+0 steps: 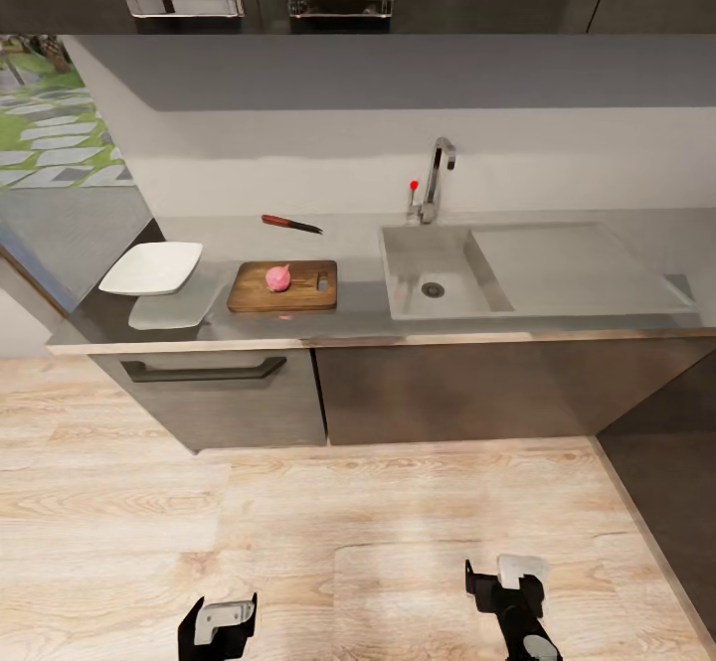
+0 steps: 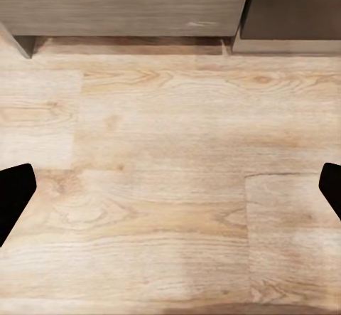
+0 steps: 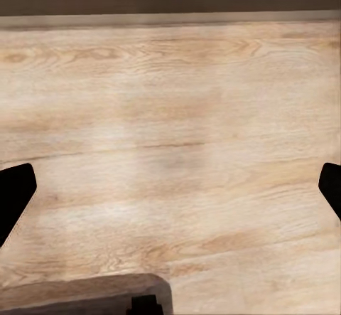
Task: In the kitchen, take the Vidalia onion out of the sink, dice it on the chopping board with the paring knife, put the diced onion into the bowl on the countertop, then place both the paring knife and the chopping board into the sink.
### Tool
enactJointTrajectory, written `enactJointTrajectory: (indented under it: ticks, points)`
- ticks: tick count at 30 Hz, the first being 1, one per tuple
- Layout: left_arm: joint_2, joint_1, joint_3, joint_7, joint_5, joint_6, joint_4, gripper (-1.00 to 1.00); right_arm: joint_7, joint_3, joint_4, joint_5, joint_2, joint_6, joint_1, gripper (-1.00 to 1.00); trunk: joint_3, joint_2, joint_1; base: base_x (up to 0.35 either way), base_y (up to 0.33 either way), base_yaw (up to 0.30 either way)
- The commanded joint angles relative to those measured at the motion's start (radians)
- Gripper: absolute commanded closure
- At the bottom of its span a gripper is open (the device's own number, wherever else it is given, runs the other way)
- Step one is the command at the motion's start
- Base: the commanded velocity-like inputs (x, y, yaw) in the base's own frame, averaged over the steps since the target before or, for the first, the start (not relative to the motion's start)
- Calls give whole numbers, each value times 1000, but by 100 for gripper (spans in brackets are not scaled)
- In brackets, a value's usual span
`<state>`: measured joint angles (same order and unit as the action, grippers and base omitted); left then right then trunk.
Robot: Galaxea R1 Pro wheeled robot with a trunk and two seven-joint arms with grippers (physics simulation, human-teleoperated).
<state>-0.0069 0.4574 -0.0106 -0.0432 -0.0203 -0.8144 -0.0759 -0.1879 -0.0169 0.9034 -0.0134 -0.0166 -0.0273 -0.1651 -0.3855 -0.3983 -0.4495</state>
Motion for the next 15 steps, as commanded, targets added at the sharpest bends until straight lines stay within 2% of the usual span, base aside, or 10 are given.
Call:
enactJointTrajectory:
  ticks: [1, 11, 15]
  points:
    - [1, 1, 0, -2, -1, -5, -4, -100, -5, -2, 3, 0, 0, -8, -6, -100, -2, -2, 0, 0, 0, 0]
    - [1, -1, 0, -3, -1, 0, -4, -100, -3, -4, 6, -1, -5, -5, -17, -100, -2, -2, 0, 0, 0, 0]
    - [1, -2, 0, -3, -1, 1, -4, -100, 0, -15, 5, 1, -5, 66, -17, -100, -2, -2, 0, 0, 0, 0]
